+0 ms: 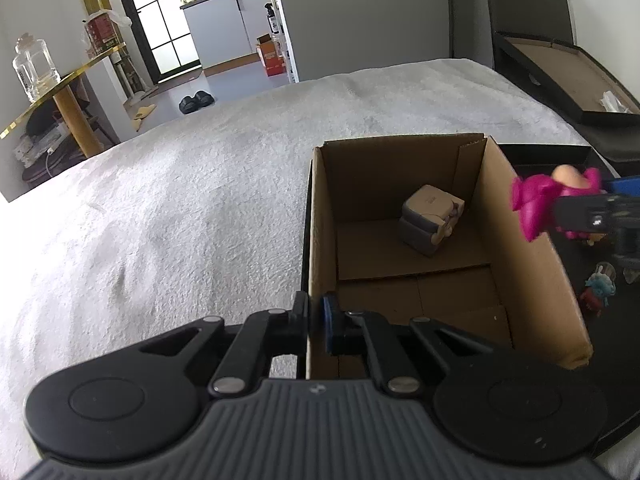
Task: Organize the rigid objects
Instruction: 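Carry the pink figure with the right gripper into the box and release, then move the right gripper back over the tray toward the blue-and-red figure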
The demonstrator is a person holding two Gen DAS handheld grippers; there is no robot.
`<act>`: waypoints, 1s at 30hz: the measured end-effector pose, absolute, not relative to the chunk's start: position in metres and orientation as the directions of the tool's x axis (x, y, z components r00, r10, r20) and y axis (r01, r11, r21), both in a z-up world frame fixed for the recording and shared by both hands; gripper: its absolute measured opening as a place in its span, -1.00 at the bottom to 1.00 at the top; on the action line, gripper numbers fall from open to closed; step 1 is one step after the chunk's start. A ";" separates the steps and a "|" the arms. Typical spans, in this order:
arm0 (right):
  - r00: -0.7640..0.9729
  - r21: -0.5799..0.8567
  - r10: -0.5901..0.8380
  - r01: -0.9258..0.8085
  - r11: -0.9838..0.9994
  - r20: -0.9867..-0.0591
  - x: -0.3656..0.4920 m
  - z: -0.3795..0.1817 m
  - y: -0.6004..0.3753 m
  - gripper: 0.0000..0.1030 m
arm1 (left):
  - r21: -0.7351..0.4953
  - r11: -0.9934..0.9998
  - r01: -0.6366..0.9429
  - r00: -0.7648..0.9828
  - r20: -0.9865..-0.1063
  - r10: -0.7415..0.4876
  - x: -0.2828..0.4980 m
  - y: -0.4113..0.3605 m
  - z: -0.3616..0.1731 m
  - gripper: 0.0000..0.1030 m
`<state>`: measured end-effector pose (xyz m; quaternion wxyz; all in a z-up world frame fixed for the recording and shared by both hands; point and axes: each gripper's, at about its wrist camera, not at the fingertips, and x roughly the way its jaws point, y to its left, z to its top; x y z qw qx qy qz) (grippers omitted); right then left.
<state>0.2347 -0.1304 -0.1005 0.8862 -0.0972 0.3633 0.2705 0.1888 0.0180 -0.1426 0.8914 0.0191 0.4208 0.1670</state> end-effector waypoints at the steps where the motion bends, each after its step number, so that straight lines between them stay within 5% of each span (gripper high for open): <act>1: 0.587 0.023 0.410 -0.554 0.832 -0.698 0.234 -0.101 -0.127 -0.22 | 0.167 0.946 -0.279 0.592 -0.745 0.306 0.189 0.019 -0.143 -0.87; 22: 0.558 0.023 0.439 -0.600 0.799 -0.704 0.215 -0.098 -0.093 -0.11 | 0.149 0.956 -0.252 0.605 -0.747 0.276 0.186 0.022 -0.147 -0.85; 27: 0.564 0.016 0.405 -0.570 0.822 -0.720 0.215 -0.101 -0.107 -0.11 | 0.163 0.954 -0.253 0.596 -0.751 0.286 0.186 0.018 -0.143 -0.75; 30: 0.570 0.018 0.396 -0.555 0.832 -0.720 0.215 -0.100 -0.114 -0.10 | 0.159 0.954 -0.253 0.593 -0.754 0.283 0.185 0.016 -0.140 -0.49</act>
